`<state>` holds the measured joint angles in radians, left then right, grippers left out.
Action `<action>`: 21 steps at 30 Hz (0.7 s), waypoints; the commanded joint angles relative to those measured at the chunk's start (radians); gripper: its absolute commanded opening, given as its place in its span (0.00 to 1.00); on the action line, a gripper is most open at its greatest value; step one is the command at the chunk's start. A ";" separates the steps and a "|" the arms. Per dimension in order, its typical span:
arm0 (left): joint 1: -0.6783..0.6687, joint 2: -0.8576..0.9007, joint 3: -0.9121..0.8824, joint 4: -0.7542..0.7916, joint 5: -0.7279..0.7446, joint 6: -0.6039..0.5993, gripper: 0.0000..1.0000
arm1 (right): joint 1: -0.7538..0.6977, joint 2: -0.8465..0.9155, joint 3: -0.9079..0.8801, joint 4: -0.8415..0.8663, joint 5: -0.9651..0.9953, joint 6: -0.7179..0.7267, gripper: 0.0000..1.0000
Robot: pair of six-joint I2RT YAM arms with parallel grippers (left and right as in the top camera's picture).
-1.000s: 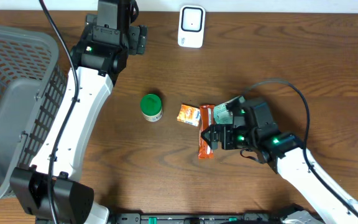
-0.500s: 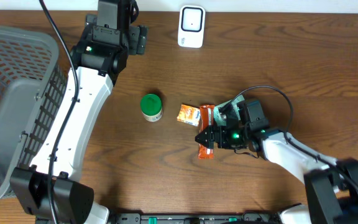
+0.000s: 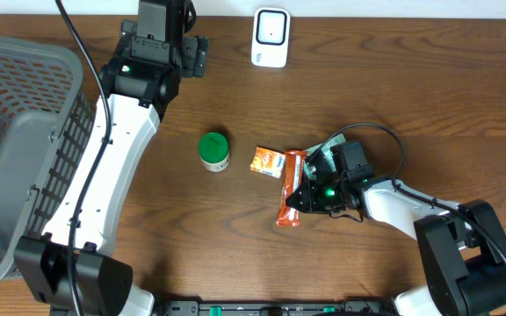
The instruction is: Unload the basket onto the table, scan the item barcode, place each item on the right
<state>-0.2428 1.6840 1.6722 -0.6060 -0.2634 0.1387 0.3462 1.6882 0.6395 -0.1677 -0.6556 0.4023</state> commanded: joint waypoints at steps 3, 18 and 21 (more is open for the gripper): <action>0.005 -0.012 0.000 -0.003 0.002 0.006 0.98 | -0.007 0.040 -0.035 -0.047 0.219 -0.016 0.01; 0.005 -0.012 0.000 -0.007 0.018 0.006 0.98 | 0.050 -0.240 0.187 -0.508 0.775 -0.056 0.01; 0.005 -0.012 0.000 -0.007 0.040 0.006 0.98 | 0.084 -0.239 0.187 -0.510 0.800 -0.059 0.02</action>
<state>-0.2428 1.6840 1.6722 -0.6098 -0.2539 0.1390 0.3916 1.4544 0.8124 -0.6697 0.0162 0.3729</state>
